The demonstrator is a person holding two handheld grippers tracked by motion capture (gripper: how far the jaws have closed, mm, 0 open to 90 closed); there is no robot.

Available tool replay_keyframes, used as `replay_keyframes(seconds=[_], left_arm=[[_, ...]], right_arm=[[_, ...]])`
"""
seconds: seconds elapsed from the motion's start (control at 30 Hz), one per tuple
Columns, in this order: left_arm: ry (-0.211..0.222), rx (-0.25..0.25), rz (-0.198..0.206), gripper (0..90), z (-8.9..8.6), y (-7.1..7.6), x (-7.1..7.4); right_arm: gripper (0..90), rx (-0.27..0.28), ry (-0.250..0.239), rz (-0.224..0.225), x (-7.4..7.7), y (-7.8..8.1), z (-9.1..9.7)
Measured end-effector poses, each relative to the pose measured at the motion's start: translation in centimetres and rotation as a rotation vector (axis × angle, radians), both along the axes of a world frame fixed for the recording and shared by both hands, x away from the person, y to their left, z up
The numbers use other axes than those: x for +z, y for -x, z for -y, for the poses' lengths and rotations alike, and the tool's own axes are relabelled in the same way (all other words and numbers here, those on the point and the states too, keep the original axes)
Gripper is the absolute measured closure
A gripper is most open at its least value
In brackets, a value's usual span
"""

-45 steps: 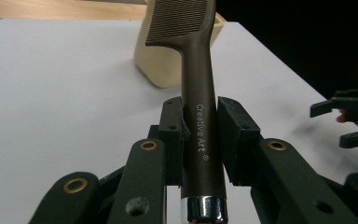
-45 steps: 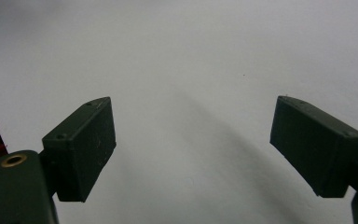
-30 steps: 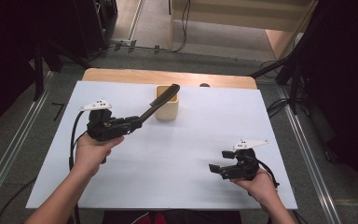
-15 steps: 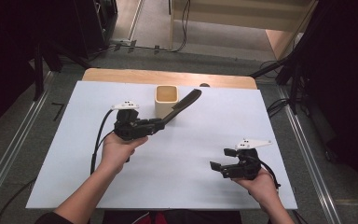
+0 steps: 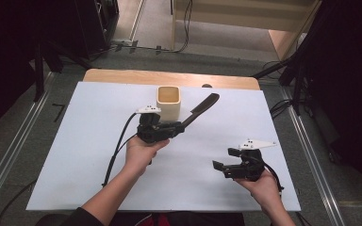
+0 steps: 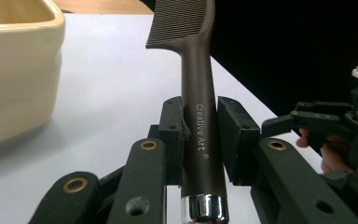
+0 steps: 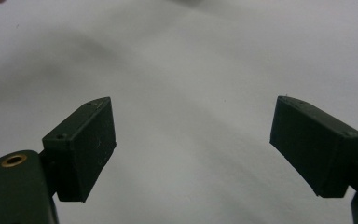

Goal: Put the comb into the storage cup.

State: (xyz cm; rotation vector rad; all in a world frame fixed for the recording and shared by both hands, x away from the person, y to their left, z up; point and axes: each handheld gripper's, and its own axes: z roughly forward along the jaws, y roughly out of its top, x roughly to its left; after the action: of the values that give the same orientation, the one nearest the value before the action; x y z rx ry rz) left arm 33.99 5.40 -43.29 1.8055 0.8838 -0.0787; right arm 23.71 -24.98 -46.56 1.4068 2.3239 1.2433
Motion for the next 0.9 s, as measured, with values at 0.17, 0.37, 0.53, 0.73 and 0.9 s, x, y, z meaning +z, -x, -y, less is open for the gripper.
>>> replay_keyframes(seconds=[0.17,0.37,0.53,0.73,0.9], left_arm=[[0.013,0.026,0.009,73.6,1.1,0.1,-0.8],[0.034,0.059,0.009,73.6,2.3,0.2,-1.7],[0.037,0.071,0.000,73.7,3.1,0.3,-2.5],[0.059,0.101,0.006,73.6,3.8,0.7,-3.2],[0.068,0.115,0.008,73.6,4.4,1.0,-3.8]], right_arm=[[12.4,-0.041,-0.014,0.004,0.5,-0.1,-0.2],[12.4,-0.114,-0.018,-0.001,1.1,-0.4,0.0],[12.4,-0.155,-0.031,-0.015,1.6,-0.8,0.0],[12.5,-0.184,-0.036,0.005,2.3,-1.3,0.1],[12.5,-0.201,-0.040,0.013,2.6,-1.9,-0.2]])
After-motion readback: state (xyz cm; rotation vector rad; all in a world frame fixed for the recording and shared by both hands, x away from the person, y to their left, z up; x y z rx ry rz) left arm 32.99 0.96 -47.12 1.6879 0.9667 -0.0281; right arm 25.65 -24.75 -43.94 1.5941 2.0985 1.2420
